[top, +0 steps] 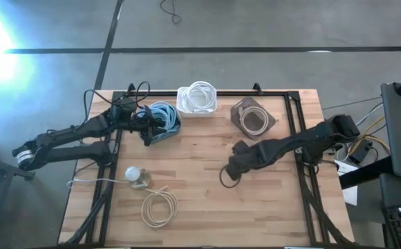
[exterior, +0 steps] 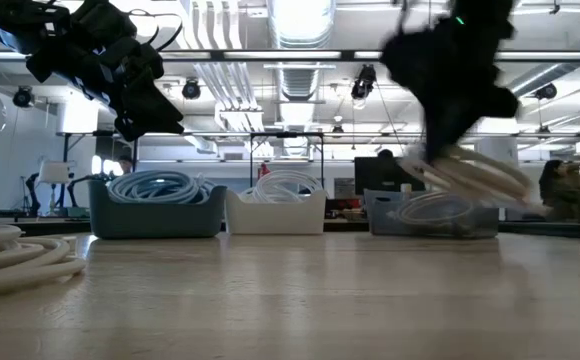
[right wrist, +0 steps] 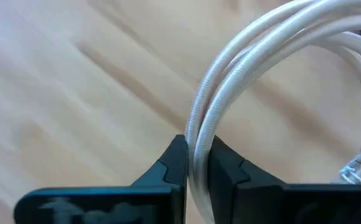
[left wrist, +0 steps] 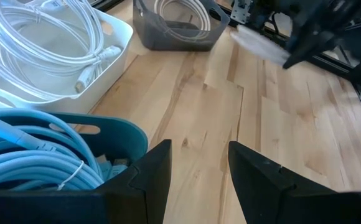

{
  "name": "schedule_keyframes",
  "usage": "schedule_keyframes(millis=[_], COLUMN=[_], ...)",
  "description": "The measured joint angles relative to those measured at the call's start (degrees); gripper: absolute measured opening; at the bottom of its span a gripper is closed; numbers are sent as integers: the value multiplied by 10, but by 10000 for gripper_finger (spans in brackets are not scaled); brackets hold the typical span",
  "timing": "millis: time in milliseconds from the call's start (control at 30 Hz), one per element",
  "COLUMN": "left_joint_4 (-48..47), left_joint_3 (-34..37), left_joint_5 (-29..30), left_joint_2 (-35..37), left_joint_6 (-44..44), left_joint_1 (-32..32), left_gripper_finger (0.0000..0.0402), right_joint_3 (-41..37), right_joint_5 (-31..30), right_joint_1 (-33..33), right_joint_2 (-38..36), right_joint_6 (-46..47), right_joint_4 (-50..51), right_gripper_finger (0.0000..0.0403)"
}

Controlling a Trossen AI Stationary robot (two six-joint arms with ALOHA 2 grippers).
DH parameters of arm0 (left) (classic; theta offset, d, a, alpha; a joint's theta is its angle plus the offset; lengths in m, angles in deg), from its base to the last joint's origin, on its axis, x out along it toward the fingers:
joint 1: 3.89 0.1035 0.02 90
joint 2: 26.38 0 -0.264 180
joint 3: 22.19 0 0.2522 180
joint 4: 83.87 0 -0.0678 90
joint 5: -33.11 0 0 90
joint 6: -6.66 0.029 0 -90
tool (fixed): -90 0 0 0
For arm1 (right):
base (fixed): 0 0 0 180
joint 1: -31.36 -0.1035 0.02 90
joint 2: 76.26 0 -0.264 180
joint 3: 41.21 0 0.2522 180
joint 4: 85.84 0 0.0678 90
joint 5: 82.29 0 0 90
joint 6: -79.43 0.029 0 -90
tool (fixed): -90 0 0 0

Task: Sort HDMI cables
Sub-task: Put the top brown HDMI cable into the black bin

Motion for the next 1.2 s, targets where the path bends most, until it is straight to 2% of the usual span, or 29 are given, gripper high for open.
schedule_keyframes(millis=[167,267,367,467,700,900,1033,1200], left_joint_4=[0,0,0,0,0,0,0,0], left_joint_3=[0,0,0,0,0,0,0,0], left_joint_5=[0,0,0,0,0,0,0,0], left_joint_2=[0,0,0,0,0,0,0,0], left_joint_6=[0,0,0,0,0,0,0,0], left_joint_1=[0,0,0,0,0,0,0,0], left_gripper_finger=[163,163,163,163,163,163,163,163], right_joint_3=[84,119,137,140,94,37,-4,-41], right_joint_5=[-90,-175,-256,-297,-299,-265,-258,-260], right_joint_1=[0,4,19,42,127,191,209,216], right_joint_2=[4,4,5,6,6,6,6,6], right_joint_6=[-105,-168,-206,-252,-268,-186,-126,-119], right_joint_4=[1,1,4,5,6,0,0,-11], right_gripper_finger=[25,25,25,25,25,33,51,72])
